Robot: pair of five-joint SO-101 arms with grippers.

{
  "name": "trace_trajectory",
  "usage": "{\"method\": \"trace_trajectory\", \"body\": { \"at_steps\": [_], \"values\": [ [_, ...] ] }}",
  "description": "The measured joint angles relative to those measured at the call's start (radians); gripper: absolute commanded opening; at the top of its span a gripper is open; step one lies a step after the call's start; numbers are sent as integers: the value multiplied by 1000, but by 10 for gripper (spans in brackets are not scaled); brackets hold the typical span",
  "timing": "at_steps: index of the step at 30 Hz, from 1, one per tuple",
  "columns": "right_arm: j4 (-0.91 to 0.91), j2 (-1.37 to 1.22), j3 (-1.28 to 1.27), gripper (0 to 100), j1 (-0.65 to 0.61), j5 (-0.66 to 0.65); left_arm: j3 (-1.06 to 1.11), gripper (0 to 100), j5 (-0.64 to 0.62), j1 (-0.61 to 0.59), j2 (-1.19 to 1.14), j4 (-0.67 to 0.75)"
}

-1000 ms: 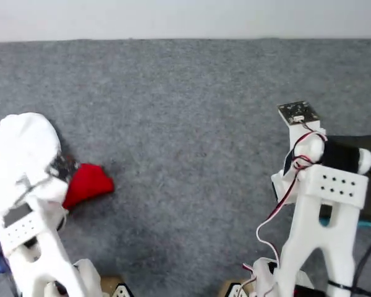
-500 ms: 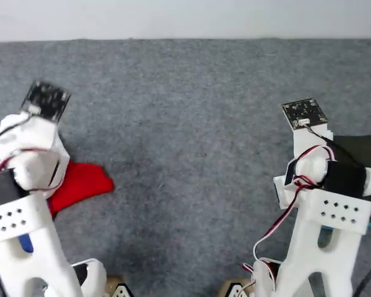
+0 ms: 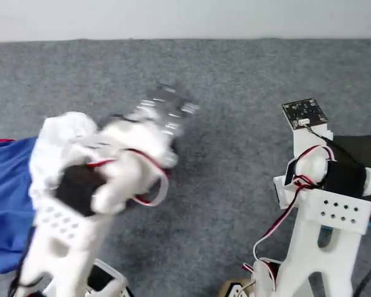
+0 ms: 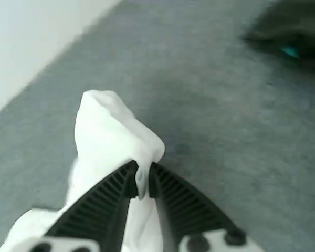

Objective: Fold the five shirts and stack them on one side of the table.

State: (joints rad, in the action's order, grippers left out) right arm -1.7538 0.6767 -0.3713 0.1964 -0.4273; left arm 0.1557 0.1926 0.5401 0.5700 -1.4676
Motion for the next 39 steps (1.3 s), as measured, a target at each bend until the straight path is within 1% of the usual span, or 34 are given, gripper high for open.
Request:
{"method": "trace_trajectory", "body": {
  "at_steps": [4,6,8,9,13,17,19,22,31,35,39],
  "values": [
    [0,0,0,9,0,0,0,29,0,170,-106,0],
    [0,0,0,9,0,0,0,92,0,212,-141,0],
    [0,0,0,9,0,0,0,170,0,219,-146,0],
    [0,0,0,9,0,0,-11,194,0,215,-144,-5],
    [0,0,0,9,0,0,-66,203,0,189,-126,-84],
    [-2,0,0,9,0,0,-117,202,26,155,-80,-218],
    [-2,0,0,9,0,0,-114,202,31,115,-61,-255],
    [-2,0,0,9,0,0,-48,202,75,-5,-18,-261],
    [-2,0,0,9,0,0,327,202,364,-397,75,-264],
    [-2,0,0,9,0,0,485,206,503,-537,80,-259],
    [-2,0,0,9,0,0,657,207,603,-649,80,-157]
  ]
}}
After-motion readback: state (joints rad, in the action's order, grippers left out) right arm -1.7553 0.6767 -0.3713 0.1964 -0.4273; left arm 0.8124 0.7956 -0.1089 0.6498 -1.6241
